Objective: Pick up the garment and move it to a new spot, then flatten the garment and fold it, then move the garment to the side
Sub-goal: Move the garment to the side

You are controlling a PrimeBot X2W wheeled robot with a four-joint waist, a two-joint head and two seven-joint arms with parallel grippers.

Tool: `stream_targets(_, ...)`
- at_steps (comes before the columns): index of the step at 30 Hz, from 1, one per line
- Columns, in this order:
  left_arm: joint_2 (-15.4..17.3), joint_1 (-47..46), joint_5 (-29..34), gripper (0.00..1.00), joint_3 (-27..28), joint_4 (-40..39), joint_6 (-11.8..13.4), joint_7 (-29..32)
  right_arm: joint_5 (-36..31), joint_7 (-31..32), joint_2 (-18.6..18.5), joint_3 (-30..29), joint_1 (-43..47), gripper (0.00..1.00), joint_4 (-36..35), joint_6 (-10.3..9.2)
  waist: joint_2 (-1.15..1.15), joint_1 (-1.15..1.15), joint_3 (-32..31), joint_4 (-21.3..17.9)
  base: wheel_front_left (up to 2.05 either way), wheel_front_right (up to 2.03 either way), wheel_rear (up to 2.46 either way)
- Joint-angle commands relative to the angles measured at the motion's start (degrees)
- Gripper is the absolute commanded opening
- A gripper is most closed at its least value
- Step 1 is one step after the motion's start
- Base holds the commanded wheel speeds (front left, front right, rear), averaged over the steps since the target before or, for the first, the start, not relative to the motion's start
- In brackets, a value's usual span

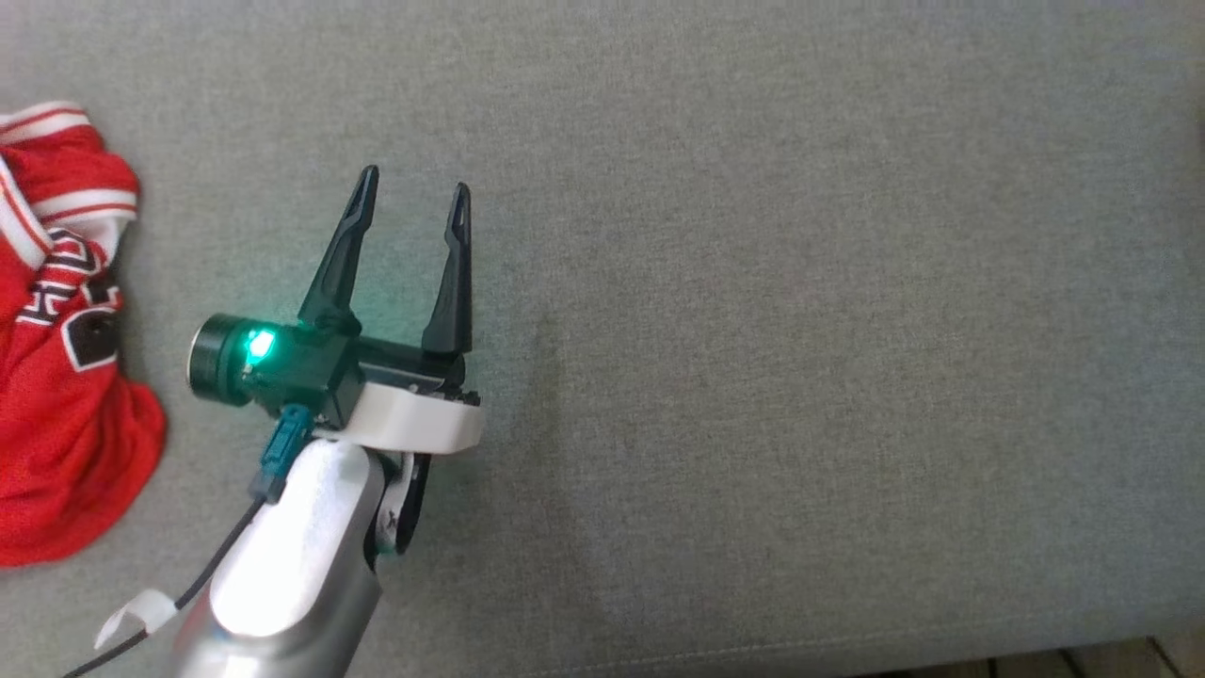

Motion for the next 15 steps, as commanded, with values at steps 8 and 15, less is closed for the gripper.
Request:
stream_targets(8,2.7,5.4,-1.0,1.00,3.7,0.3,1.4,-0.6,-2.8,-3.3,12.9,-1.5,7.8,1.00,-15.2,-0.04,0.00,0.00,-7.7,-0.6,0.00,0.00,0.00)
stream_targets(15,4.2,9.9,-2.2,1.00,5.0,0.2,2.3,-0.6,-3.0,2.9,27.1,3.5,19.5,1.00,-38.9,-0.04,0.00,0.00,-12.3,1.0,0.00,0.00,0.00)
